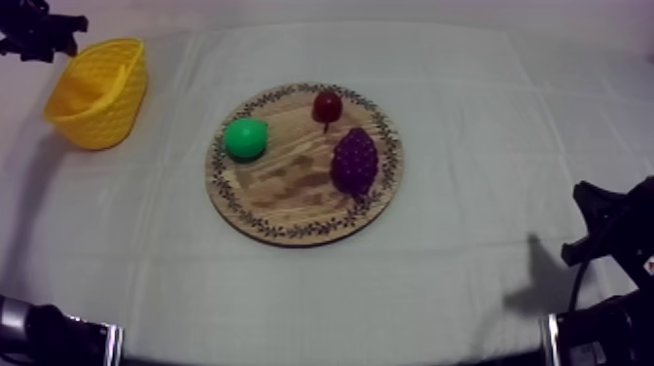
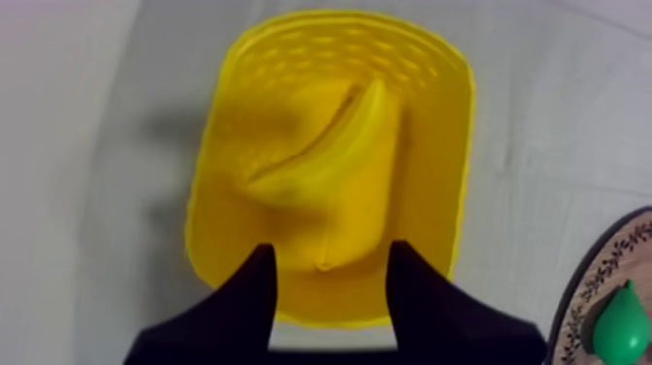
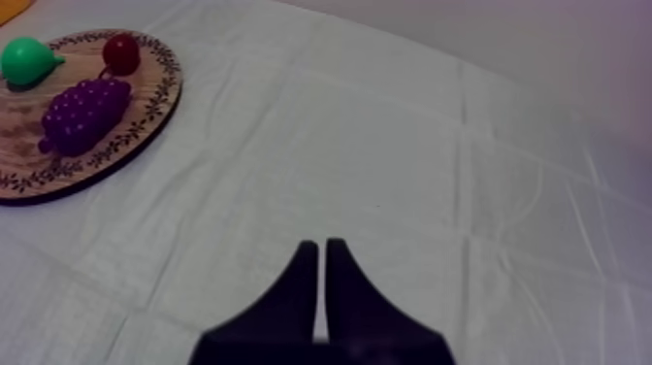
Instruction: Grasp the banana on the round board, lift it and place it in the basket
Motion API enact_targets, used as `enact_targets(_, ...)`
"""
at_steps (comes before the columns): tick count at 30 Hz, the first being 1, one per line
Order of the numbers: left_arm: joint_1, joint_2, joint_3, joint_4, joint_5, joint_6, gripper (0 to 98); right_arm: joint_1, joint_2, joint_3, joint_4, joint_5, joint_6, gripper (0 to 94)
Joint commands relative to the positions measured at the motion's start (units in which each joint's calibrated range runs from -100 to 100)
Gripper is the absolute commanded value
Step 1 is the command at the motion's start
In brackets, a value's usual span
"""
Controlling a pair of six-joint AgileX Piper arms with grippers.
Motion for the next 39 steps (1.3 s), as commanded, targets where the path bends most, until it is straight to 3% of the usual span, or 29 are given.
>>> enact_targets(1,0.18,-7.04,4.05,-0.02,-0.42,0.18,43.9,-0.02,-0.03,0.02,0.0,-0.04,-0.01,0.4)
enact_targets(9,1.84,-28.12,15.01,-0.28,-2.53,0.66,35.8,-0.02,-0.03,0.02,0.0,-0.04,-0.01,0.4)
enact_targets(21,3.08,-56.95,29.91,-0.08,-7.26,-0.28,10.4,-0.02,-0.03,0.02,0.0,-0.04,-0.01,0.4)
enact_targets(31,5.23,-76.99,47.9,-0.19,-13.97,1.13,3.3,-0.02,-0.03,0.02,0.0,-0.04,-0.01,0.4)
enact_targets(39,5.63,-93.35,60.94,-0.33,-15.1,2.91,0.5,-0.02,-0.03,0.02,0.0,-0.04,-0.01,0.4)
